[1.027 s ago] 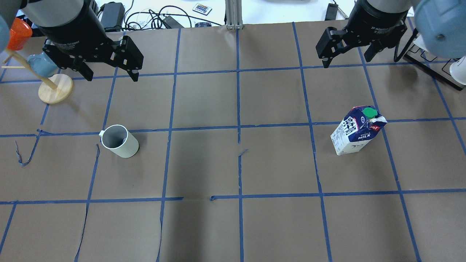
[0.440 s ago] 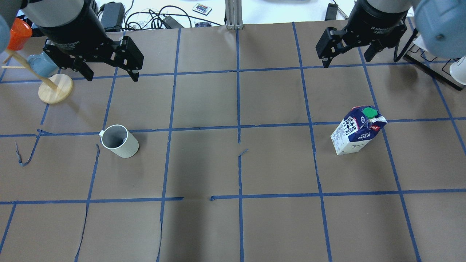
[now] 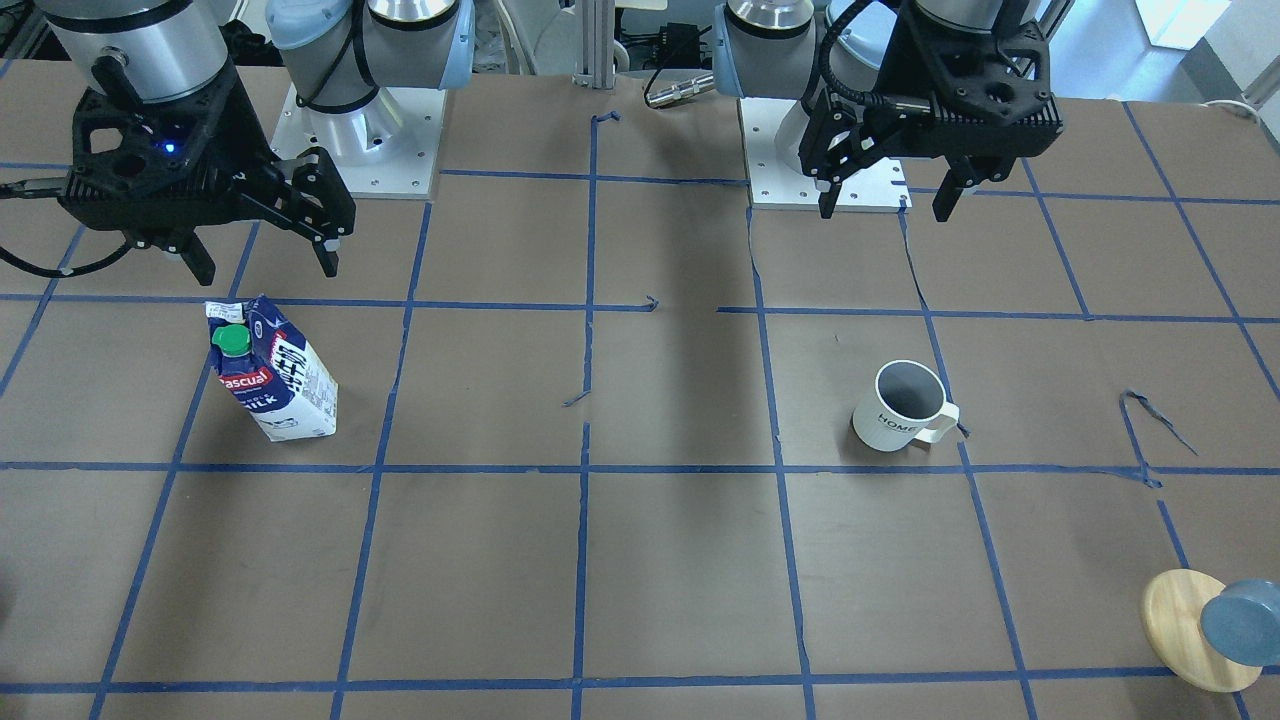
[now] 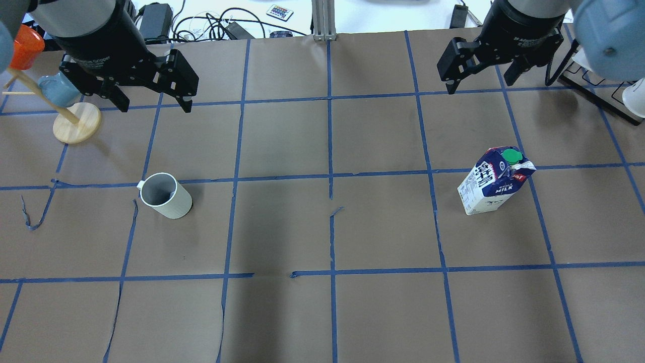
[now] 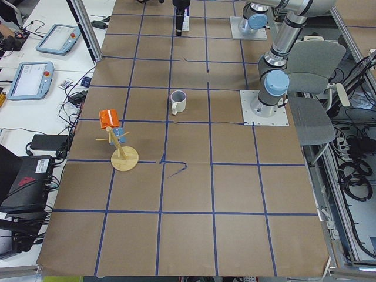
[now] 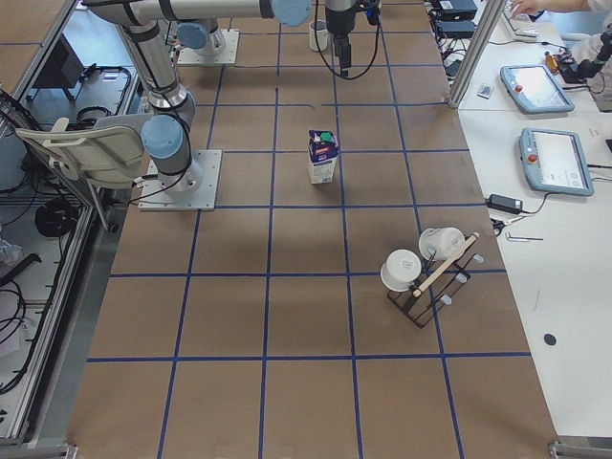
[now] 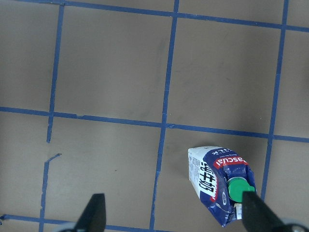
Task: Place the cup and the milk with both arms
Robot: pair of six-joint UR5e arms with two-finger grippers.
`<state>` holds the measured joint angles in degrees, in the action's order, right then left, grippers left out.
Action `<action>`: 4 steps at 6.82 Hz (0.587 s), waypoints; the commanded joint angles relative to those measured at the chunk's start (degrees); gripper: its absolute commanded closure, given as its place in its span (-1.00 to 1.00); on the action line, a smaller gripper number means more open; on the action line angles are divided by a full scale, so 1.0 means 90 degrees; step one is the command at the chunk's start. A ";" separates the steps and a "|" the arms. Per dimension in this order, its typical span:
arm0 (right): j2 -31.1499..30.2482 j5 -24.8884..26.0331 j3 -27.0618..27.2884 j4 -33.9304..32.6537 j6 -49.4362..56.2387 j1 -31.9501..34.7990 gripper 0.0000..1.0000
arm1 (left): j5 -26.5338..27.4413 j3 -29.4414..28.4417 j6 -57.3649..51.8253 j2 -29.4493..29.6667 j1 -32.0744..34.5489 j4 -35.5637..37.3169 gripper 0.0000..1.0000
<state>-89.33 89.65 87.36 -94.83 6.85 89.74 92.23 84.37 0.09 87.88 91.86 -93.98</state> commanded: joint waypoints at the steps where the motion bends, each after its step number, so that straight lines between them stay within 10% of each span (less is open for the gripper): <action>1: 0.0004 0.0000 0.0000 0.0000 0.0001 0.0000 -1.00 | 0.0006 0.0000 0.0000 -0.0009 0.0008 0.0003 -1.00; 4: -0.0006 0.0000 0.0000 0.0000 0.0001 0.0000 -1.00 | 0.0006 0.0010 0.0000 0.0010 0.0018 0.0013 -1.00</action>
<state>-89.34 89.65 87.36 -94.83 6.86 89.74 92.36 84.43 0.09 87.92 92.03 -93.90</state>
